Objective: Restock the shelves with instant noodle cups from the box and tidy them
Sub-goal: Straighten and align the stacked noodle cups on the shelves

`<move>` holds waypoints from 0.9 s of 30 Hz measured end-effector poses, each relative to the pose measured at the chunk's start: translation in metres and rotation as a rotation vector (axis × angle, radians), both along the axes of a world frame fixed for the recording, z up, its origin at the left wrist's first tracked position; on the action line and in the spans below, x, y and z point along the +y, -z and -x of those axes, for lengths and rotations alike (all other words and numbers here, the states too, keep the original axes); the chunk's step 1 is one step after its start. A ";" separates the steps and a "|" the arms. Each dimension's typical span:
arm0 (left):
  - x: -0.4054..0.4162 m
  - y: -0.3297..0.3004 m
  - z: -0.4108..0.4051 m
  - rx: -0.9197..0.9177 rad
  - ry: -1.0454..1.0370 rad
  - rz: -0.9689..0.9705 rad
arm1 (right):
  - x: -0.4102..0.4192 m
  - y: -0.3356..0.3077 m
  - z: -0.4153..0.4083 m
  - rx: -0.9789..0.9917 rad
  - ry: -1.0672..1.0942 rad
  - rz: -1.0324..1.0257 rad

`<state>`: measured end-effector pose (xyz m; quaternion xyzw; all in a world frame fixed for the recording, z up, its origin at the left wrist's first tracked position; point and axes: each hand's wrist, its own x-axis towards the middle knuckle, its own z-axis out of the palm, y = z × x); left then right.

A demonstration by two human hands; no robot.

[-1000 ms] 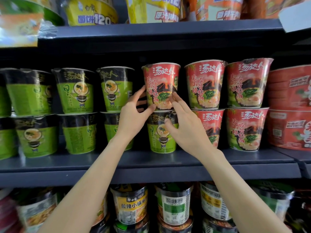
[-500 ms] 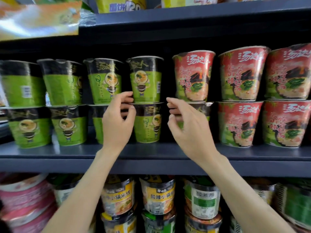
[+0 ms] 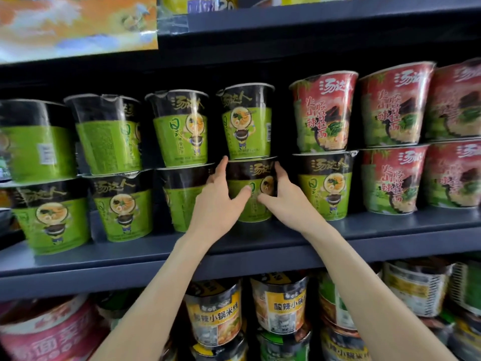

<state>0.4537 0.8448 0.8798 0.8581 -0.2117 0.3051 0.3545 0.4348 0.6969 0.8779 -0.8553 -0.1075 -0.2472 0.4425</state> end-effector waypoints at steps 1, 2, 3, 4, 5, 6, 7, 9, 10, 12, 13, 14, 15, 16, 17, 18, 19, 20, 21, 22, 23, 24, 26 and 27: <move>0.002 -0.001 -0.001 0.009 0.031 0.025 | -0.001 0.003 0.003 -0.019 0.008 0.001; 0.003 -0.001 -0.002 0.021 0.067 0.054 | -0.002 0.005 0.006 -0.043 0.014 0.002; 0.004 -0.001 -0.003 0.030 0.097 0.078 | -0.004 0.008 0.009 -0.069 0.018 0.004; 0.004 -0.001 -0.004 0.036 0.115 0.095 | -0.005 0.011 0.013 -0.093 0.021 0.006; 0.004 -0.001 -0.004 0.038 0.127 0.108 | -0.005 0.013 0.017 -0.116 0.020 0.010; 0.003 -0.001 -0.003 0.036 0.135 0.121 | -0.005 0.015 0.021 -0.133 0.016 0.019; 0.002 0.000 -0.001 0.029 0.143 0.133 | -0.006 0.018 0.024 -0.150 0.012 0.032; 0.000 0.000 0.001 0.006 0.151 0.154 | -0.008 0.021 0.028 -0.171 0.010 0.056; -0.001 0.000 0.002 -0.004 0.150 0.166 | -0.010 0.021 0.030 -0.174 0.010 0.060; -0.003 0.001 0.003 -0.019 0.147 0.180 | -0.013 0.022 0.031 -0.175 0.006 0.055; -0.004 0.001 0.004 -0.024 0.142 0.179 | -0.015 0.022 0.032 -0.174 0.002 0.059; -0.004 0.002 0.004 -0.027 0.135 0.173 | -0.016 0.022 0.032 -0.176 -0.003 0.064; -0.004 0.002 0.004 -0.030 0.129 0.166 | -0.016 0.022 0.032 -0.182 -0.009 0.068; -0.004 0.002 0.004 -0.031 0.125 0.163 | -0.017 0.023 0.032 -0.187 -0.014 0.070; -0.004 0.002 0.004 -0.031 0.122 0.163 | -0.017 0.023 0.033 -0.189 -0.018 0.070; -0.004 0.002 0.004 -0.031 0.120 0.165 | -0.017 0.024 0.032 -0.190 -0.019 0.069; -0.004 0.001 0.004 -0.033 0.117 0.166 | -0.018 0.024 0.032 -0.193 -0.019 0.068; -0.004 0.002 0.004 -0.038 0.115 0.167 | -0.018 0.025 0.031 -0.194 -0.021 0.068; -0.004 0.003 0.004 -0.045 0.113 0.166 | -0.018 0.025 0.031 -0.195 -0.027 0.067; -0.004 0.004 0.004 -0.051 0.110 0.164 | -0.018 0.025 0.031 -0.193 -0.035 0.065; -0.004 0.004 0.005 -0.058 0.106 0.160 | -0.018 0.024 0.032 -0.189 -0.039 0.066; -0.004 0.004 0.005 -0.062 0.097 0.156 | -0.018 0.024 0.033 -0.187 -0.030 0.076; -0.003 0.003 0.005 -0.066 0.061 0.156 | -0.017 0.022 0.036 -0.231 0.067 0.141; -0.003 0.002 0.007 -0.067 0.045 0.172 | -0.017 0.020 0.039 -0.301 0.142 0.166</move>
